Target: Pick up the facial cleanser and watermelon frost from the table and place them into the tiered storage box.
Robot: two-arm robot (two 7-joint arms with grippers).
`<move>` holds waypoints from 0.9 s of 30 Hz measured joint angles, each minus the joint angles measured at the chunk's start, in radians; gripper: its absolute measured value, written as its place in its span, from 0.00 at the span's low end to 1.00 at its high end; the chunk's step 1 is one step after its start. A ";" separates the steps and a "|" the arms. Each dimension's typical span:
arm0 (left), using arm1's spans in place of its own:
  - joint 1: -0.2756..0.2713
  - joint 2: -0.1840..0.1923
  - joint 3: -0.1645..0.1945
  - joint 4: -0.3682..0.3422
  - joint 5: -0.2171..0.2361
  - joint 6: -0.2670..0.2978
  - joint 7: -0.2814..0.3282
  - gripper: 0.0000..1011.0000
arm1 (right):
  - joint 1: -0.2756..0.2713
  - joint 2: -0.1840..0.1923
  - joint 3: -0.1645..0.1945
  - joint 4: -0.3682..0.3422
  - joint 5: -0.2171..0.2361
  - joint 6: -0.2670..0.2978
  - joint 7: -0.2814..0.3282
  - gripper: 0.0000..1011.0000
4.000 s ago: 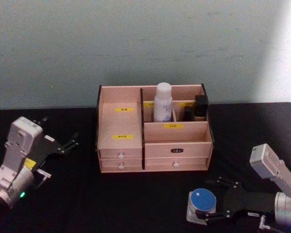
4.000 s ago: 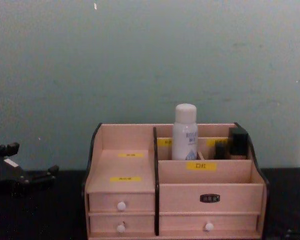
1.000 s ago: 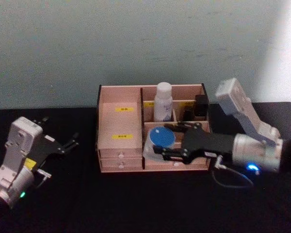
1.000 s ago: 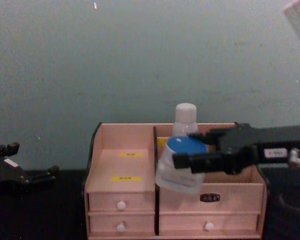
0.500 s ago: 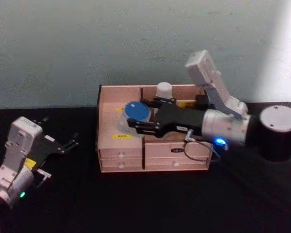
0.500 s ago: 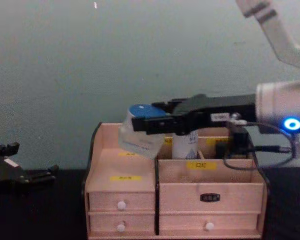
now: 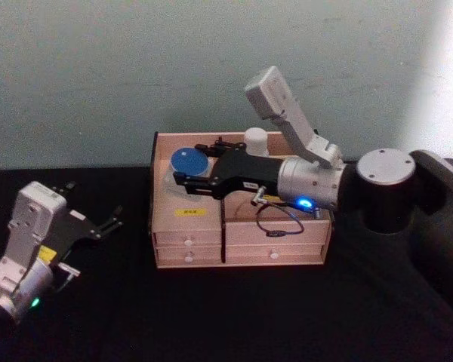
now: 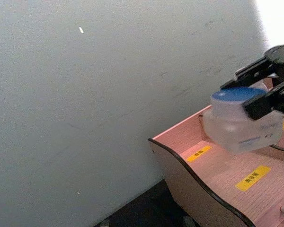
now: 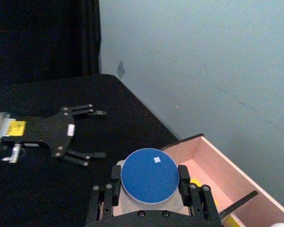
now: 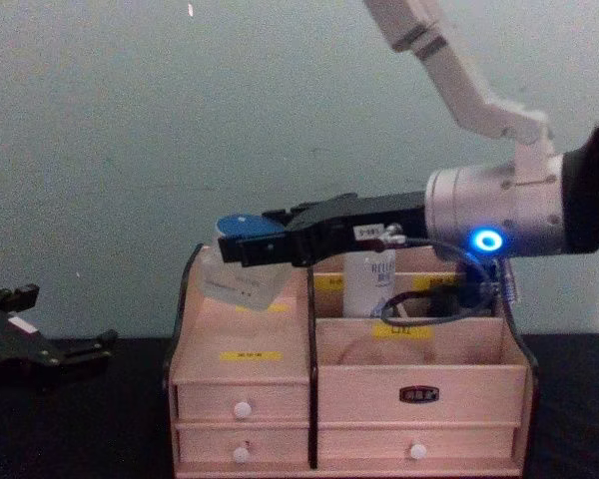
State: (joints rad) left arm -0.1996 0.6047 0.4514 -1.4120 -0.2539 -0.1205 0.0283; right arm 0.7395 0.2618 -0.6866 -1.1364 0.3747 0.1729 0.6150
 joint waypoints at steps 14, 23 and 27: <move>0.000 0.000 0.000 0.000 0.000 0.000 0.000 0.99 | 0.047 -0.086 -0.003 0.157 -0.050 0.001 -0.011 0.71; 0.000 0.000 0.000 0.000 0.000 0.000 0.000 0.99 | 0.060 -0.114 0.003 0.212 -0.072 -0.005 -0.006 0.71; 0.000 0.000 0.000 0.000 0.000 0.000 0.000 0.99 | 0.066 -0.126 0.008 0.240 -0.084 -0.009 -0.005 0.71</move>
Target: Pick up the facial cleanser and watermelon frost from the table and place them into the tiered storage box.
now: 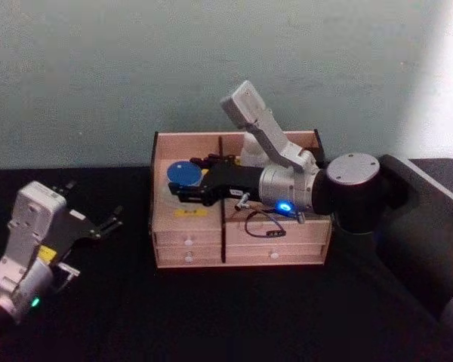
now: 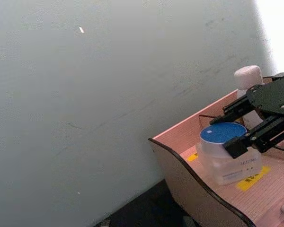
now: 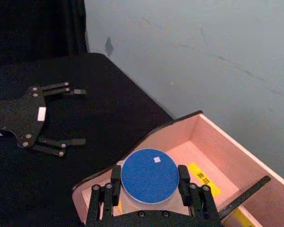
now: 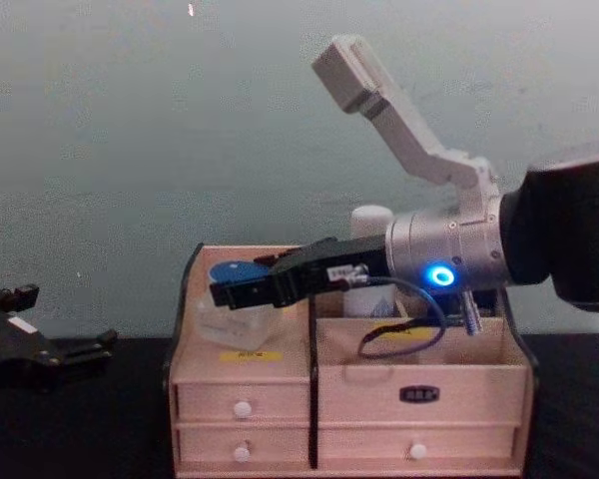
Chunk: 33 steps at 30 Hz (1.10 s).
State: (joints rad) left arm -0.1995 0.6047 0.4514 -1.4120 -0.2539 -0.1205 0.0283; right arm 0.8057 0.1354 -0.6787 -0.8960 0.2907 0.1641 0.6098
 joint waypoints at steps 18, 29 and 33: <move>0.000 0.000 0.000 0.000 0.000 0.000 0.000 0.99 | 0.002 -0.009 0.008 0.019 -0.015 -0.004 0.004 0.71; 0.000 0.000 0.000 0.000 0.000 0.000 0.000 0.99 | 0.001 -0.008 0.007 0.016 -0.012 -0.004 0.004 0.95; 0.000 0.000 0.000 0.000 0.000 0.000 0.000 0.99 | 0.001 -0.008 0.007 0.016 -0.012 -0.004 0.004 0.99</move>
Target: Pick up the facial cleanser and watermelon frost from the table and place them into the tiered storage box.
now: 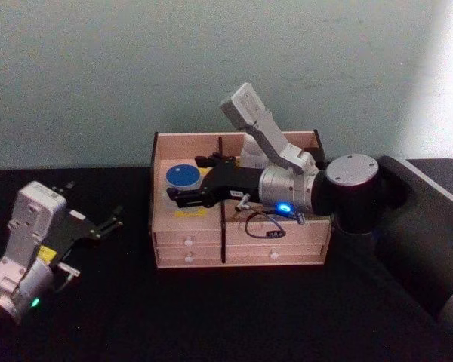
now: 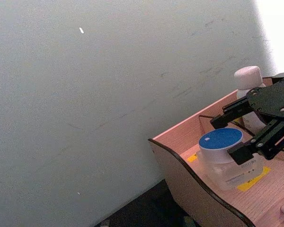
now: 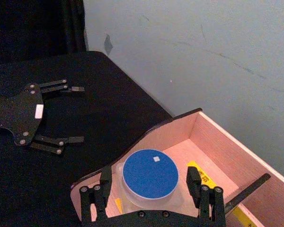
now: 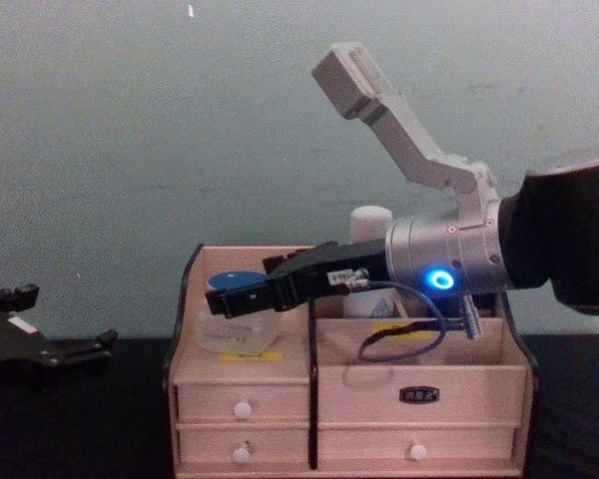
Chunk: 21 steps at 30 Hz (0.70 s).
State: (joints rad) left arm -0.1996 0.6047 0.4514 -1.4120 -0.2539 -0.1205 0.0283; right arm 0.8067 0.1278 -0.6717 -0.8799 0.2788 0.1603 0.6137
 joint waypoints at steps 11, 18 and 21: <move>0.000 0.000 0.000 0.000 0.000 0.000 0.000 0.99 | -0.001 0.001 0.001 -0.003 0.001 0.001 0.000 0.99; 0.000 0.000 0.000 0.000 0.000 0.000 0.000 0.99 | -0.025 0.020 0.031 -0.055 0.015 0.003 0.000 0.99; 0.000 0.000 0.000 0.000 0.000 0.000 0.000 0.99 | -0.045 0.039 0.050 -0.109 0.029 0.010 -0.003 0.99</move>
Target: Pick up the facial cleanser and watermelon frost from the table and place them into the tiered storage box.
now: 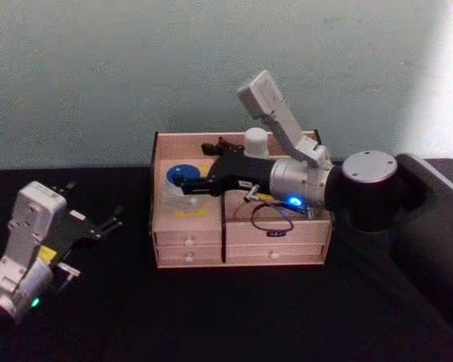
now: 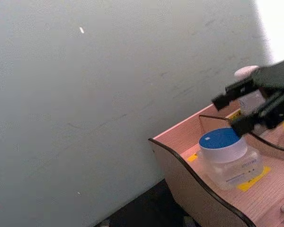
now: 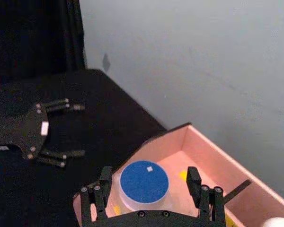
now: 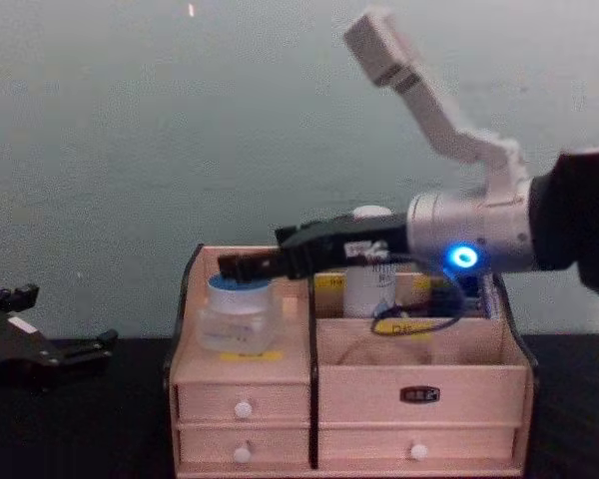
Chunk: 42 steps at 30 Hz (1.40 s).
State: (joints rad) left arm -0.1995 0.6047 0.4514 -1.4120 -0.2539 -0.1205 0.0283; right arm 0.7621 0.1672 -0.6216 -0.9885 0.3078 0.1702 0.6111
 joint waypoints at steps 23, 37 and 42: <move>0.000 0.000 0.000 0.000 0.000 0.000 0.000 0.99 | -0.321 0.235 0.180 -0.460 0.099 -0.041 -0.169 0.99; 0.000 0.000 0.000 0.000 0.000 0.000 0.000 0.99 | -0.512 0.251 0.342 -0.526 0.083 -0.160 -0.341 0.99; 0.000 0.000 0.000 0.000 0.000 0.000 0.000 0.99 | -0.541 0.218 0.369 -0.509 0.053 -0.202 -0.405 0.99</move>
State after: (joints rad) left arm -0.1995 0.6047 0.4514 -1.4120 -0.2539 -0.1205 0.0283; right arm 0.2209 0.3853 -0.2522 -1.4972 0.3608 -0.0315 0.2057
